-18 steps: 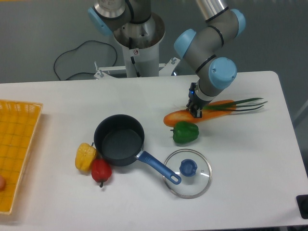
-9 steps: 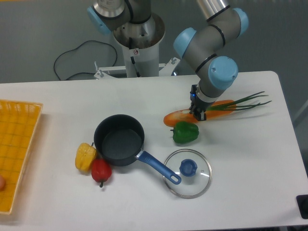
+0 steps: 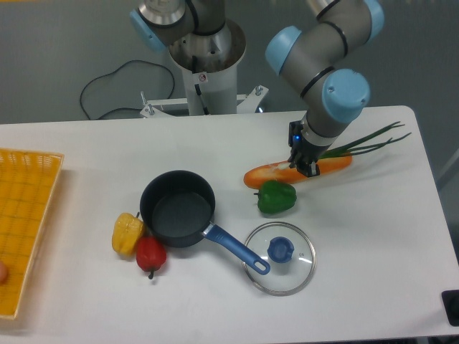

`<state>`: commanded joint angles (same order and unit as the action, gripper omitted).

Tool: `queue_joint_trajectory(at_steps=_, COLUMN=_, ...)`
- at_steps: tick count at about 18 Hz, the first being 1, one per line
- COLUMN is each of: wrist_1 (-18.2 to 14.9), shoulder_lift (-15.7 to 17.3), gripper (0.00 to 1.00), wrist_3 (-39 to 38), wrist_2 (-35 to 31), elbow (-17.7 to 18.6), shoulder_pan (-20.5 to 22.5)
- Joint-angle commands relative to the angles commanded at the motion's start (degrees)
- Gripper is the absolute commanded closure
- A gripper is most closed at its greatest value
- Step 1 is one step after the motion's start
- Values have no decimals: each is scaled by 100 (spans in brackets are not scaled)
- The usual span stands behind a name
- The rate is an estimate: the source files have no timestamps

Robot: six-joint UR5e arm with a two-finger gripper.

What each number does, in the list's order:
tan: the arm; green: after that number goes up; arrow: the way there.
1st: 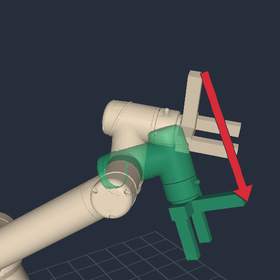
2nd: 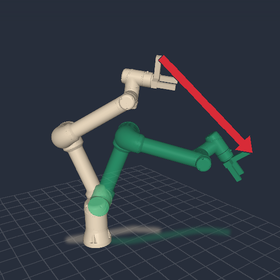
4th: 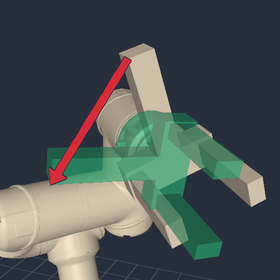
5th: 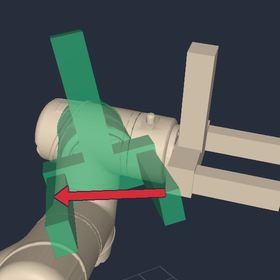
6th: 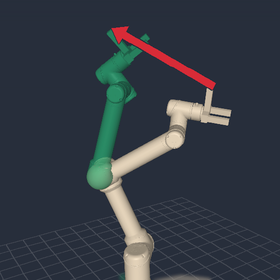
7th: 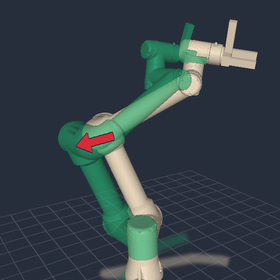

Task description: Pick up the green onion

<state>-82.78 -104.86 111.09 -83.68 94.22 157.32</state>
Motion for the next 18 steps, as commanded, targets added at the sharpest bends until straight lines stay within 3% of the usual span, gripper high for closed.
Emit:
queue_joint_trajectory(at_steps=4, wrist_1=-159, shoulder_lift=176, gripper=98, wrist_3=-368, wrist_2=27, elbow=-36, shoulder_pan=-26)
queue_joint_trajectory(at_steps=10, wrist_1=-185, shoulder_lift=185, gripper=98, wrist_3=-1018, wrist_2=282, elbow=-299, shoulder_pan=-167)
queue_joint_trajectory(at_steps=18, wrist_1=-273, shoulder_lift=167, gripper=98, wrist_3=-1143, wrist_2=282, elbow=-334, shoulder_pan=-272)
